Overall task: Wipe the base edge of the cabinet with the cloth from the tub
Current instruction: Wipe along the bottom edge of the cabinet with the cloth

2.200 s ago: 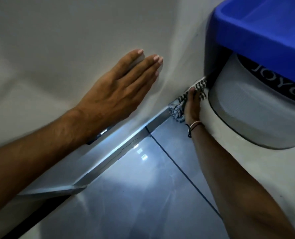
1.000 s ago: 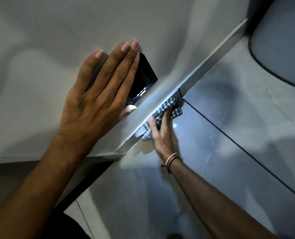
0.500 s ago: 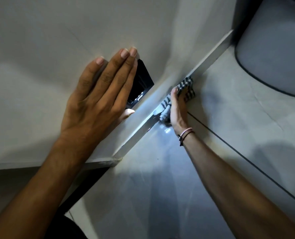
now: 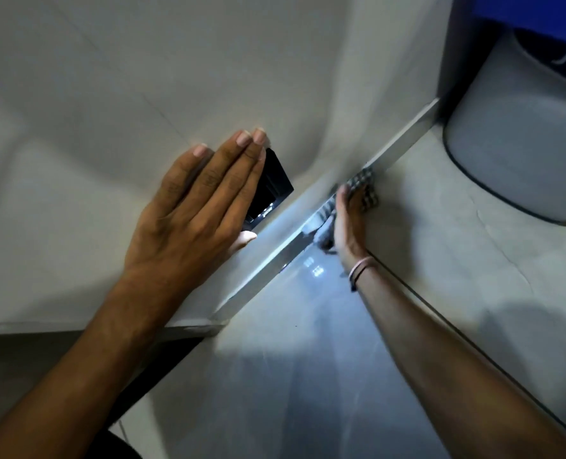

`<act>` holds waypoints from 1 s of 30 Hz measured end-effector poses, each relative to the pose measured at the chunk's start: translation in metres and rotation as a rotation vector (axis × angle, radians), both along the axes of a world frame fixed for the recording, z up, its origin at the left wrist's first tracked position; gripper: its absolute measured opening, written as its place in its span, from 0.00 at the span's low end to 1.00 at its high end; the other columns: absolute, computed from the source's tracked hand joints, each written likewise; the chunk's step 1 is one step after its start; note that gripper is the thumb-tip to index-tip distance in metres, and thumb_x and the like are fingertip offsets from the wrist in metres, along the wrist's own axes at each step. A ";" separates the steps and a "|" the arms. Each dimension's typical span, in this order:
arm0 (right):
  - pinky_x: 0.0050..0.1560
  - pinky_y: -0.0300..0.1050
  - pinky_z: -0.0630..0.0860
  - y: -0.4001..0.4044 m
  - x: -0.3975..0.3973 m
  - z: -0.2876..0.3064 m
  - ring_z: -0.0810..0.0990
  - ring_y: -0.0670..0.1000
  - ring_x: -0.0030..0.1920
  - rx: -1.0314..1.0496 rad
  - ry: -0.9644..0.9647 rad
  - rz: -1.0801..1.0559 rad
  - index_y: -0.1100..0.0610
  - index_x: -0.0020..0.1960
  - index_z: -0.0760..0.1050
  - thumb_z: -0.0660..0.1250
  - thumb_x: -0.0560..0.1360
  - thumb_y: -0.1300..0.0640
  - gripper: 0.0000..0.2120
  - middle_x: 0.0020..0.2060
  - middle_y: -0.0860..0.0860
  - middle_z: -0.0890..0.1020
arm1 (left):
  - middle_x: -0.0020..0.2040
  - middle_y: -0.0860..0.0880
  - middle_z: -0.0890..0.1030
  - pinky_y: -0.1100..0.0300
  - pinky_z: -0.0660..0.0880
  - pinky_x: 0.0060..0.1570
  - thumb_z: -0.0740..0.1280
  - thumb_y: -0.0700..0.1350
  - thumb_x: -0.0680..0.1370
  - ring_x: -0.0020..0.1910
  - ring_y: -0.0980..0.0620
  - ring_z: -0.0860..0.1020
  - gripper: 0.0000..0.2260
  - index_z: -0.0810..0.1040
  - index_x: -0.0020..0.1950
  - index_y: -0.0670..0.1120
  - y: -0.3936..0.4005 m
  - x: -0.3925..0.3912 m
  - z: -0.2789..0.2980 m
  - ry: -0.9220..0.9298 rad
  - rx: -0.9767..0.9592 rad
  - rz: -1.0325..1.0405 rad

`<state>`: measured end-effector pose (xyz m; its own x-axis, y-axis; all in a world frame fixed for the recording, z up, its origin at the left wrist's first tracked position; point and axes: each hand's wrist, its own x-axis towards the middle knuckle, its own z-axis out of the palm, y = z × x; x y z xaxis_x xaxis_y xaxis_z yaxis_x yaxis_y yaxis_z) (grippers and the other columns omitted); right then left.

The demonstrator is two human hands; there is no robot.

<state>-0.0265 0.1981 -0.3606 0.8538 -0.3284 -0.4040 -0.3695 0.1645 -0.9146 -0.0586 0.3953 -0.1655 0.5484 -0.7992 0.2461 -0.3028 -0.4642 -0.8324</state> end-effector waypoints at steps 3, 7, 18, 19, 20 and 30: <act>0.85 0.57 0.52 -0.003 0.013 0.003 0.53 0.56 0.84 -0.027 0.008 -0.024 0.55 0.85 0.43 0.51 0.83 0.38 0.38 0.84 0.57 0.55 | 0.86 0.43 0.60 0.47 0.48 0.83 0.63 0.66 0.84 0.84 0.45 0.59 0.43 0.57 0.86 0.37 -0.009 0.004 -0.002 -0.001 -0.065 -0.013; 0.80 0.45 0.59 0.089 -0.093 -0.004 0.63 0.55 0.81 0.003 0.000 0.205 0.45 0.83 0.51 0.52 0.82 0.35 0.33 0.80 0.53 0.64 | 0.85 0.41 0.61 0.46 0.46 0.84 0.58 0.69 0.85 0.85 0.45 0.58 0.43 0.60 0.85 0.35 -0.026 0.015 -0.002 0.090 -0.114 -0.035; 0.79 0.50 0.63 -0.003 -0.007 -0.002 0.67 0.58 0.79 -0.166 0.011 -0.021 0.61 0.83 0.55 0.56 0.86 0.48 0.30 0.81 0.63 0.64 | 0.83 0.40 0.66 0.46 0.51 0.82 0.60 0.63 0.86 0.82 0.44 0.64 0.37 0.65 0.83 0.36 -0.057 0.025 0.002 0.090 -0.209 -0.021; 0.81 0.51 0.61 -0.022 0.017 -0.003 0.64 0.59 0.81 -0.123 0.009 -0.087 0.63 0.83 0.52 0.56 0.87 0.54 0.29 0.81 0.65 0.60 | 0.83 0.40 0.66 0.46 0.51 0.82 0.60 0.62 0.86 0.82 0.43 0.64 0.36 0.66 0.83 0.36 -0.065 0.028 0.002 0.104 -0.225 -0.018; 0.81 0.51 0.60 -0.036 0.036 -0.003 0.62 0.60 0.82 -0.117 0.022 -0.132 0.65 0.83 0.51 0.55 0.87 0.57 0.28 0.82 0.65 0.59 | 0.83 0.39 0.67 0.45 0.50 0.82 0.61 0.61 0.86 0.82 0.43 0.64 0.35 0.66 0.83 0.36 -0.074 0.032 0.006 0.124 -0.238 -0.012; 0.34 0.40 0.84 -0.106 -0.001 0.092 0.84 0.55 0.42 0.869 -0.009 0.089 0.68 0.49 0.83 0.71 0.78 0.67 0.04 0.36 0.59 0.83 | 0.80 0.36 0.69 0.47 0.61 0.81 0.69 0.50 0.83 0.81 0.40 0.64 0.30 0.70 0.79 0.34 -0.157 0.024 0.044 0.732 -0.760 0.099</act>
<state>-0.0278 0.0921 -0.2688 0.8657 0.1611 -0.4738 -0.4079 0.7758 -0.4814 -0.0346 0.2383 -0.1212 0.8198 -0.5172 0.2456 -0.5449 -0.8365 0.0575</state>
